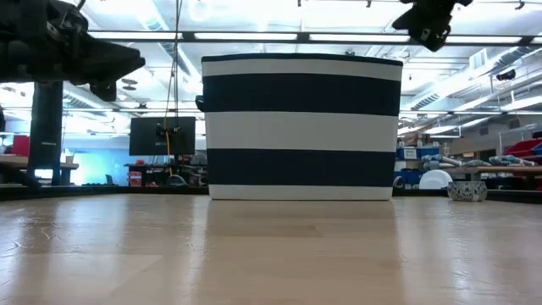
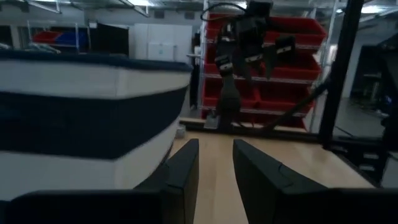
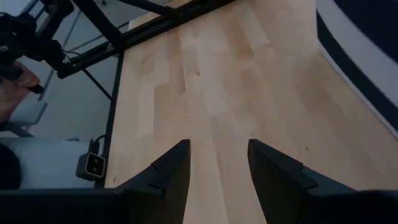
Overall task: Sort clothes
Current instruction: Return to Home Position
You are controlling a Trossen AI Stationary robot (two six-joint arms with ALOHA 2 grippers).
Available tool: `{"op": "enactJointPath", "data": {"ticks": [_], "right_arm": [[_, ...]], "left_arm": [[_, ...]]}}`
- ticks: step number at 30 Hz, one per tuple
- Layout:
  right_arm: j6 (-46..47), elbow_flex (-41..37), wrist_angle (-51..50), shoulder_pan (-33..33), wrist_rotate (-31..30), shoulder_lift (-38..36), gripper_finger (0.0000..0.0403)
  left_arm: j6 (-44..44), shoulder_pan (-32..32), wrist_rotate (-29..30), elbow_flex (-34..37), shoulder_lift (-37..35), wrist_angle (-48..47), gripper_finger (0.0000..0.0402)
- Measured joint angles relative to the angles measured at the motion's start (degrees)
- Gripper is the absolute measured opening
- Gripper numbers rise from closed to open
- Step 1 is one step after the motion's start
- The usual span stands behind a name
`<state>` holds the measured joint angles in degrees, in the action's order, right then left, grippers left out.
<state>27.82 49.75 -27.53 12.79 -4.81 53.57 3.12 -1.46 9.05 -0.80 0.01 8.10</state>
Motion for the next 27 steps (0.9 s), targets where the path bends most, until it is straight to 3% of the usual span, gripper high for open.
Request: {"op": "enactJointPath", "data": {"ticks": [7,11,17,27], "right_arm": [[0.1,-8.6,8.3,0.3,-0.2,-3.5,0.0162],[-0.2,-15.8,17.7,-0.1,0.0,-4.6,0.0161],[-0.8,-24.9,29.6,-2.8,2.3,-7.5,0.0162],[-3.7,-37.8,37.2,-8.5,3.0,-16.3,0.0161]], "left_arm": [[-0.2,-0.6,-2.4,0.3,0.0,-1.0,0.0103],[-0.8,-0.6,-6.1,0.3,0.0,-0.7,0.0103],[-1.0,-0.5,-6.6,0.3,0.0,-0.3,0.0103],[-1.4,-0.5,-6.6,0.4,0.0,-0.6,0.0103]]}}
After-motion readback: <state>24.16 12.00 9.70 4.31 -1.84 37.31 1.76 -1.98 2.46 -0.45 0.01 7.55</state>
